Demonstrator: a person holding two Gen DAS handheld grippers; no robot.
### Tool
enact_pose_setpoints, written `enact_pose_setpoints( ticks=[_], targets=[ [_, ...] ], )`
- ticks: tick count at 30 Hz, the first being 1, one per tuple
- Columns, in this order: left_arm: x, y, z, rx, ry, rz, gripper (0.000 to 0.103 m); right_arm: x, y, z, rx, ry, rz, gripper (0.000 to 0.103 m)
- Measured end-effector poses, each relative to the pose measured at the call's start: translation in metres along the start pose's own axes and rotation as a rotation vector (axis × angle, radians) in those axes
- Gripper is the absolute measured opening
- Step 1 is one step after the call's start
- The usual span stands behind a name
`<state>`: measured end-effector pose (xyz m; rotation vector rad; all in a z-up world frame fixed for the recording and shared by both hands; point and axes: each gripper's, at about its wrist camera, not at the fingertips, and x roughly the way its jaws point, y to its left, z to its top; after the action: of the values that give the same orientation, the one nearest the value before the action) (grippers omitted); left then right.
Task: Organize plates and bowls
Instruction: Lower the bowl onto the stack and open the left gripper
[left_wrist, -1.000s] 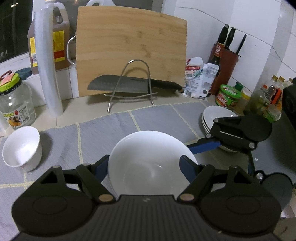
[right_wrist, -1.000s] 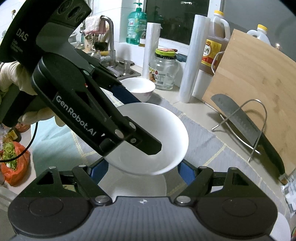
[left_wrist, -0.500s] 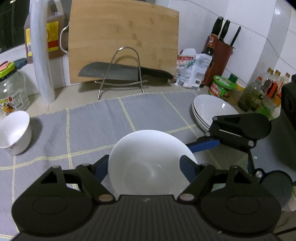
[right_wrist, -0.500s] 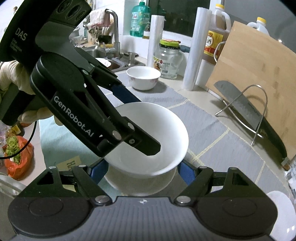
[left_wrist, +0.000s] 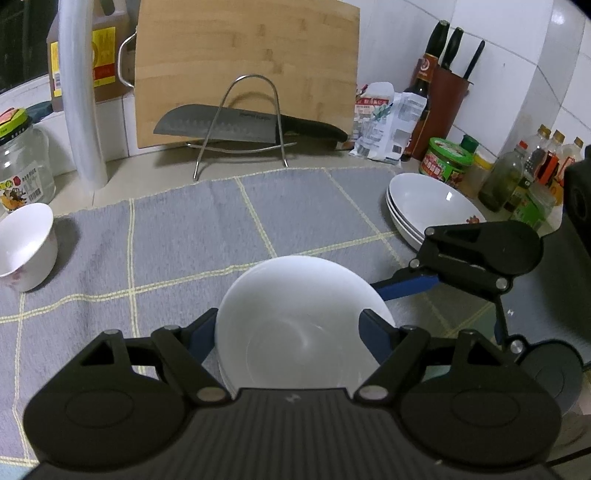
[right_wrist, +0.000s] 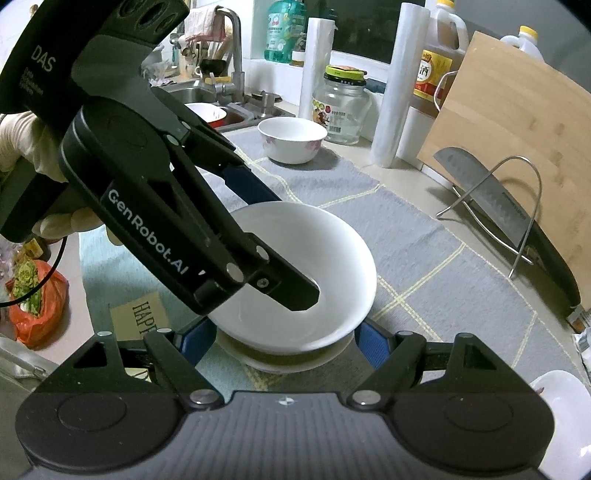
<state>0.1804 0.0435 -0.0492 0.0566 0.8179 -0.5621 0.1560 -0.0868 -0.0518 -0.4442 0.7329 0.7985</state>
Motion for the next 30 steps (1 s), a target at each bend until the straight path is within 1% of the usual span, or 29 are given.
enact_pose_setpoints(
  ticks=[13,15,17,18,19,22,27,30],
  targets=[
    [0.005,0.0,-0.001,0.008,0.017,-0.003,0.08,0.002,-0.001,-0.001,0.018,0.008,0.009,0.085],
    [0.007,-0.001,-0.001,0.008,0.021,-0.004,0.082,0.002,-0.002,-0.002,0.022,0.01,0.012,0.086],
    [0.007,0.001,-0.002,0.007,0.016,0.008,0.084,0.003,-0.003,-0.002,0.03,0.009,0.011,0.089],
    [0.006,0.002,-0.003,0.006,0.011,0.01,0.084,0.002,-0.003,-0.002,0.028,0.0,0.002,0.096],
    [0.004,0.003,-0.003,0.002,0.005,0.008,0.084,0.0,-0.004,-0.002,0.024,-0.009,-0.007,0.101],
    [-0.002,0.008,-0.004,-0.021,-0.017,0.02,0.086,-0.006,-0.008,-0.002,0.036,-0.034,-0.002,0.101],
    [-0.01,0.015,-0.007,-0.053,-0.047,0.047,0.087,-0.008,-0.008,-0.002,0.034,-0.041,0.004,0.101],
    [-0.016,0.019,-0.009,-0.07,-0.064,0.069,0.087,-0.016,-0.01,0.001,0.039,-0.072,0.016,0.101]
  ],
)
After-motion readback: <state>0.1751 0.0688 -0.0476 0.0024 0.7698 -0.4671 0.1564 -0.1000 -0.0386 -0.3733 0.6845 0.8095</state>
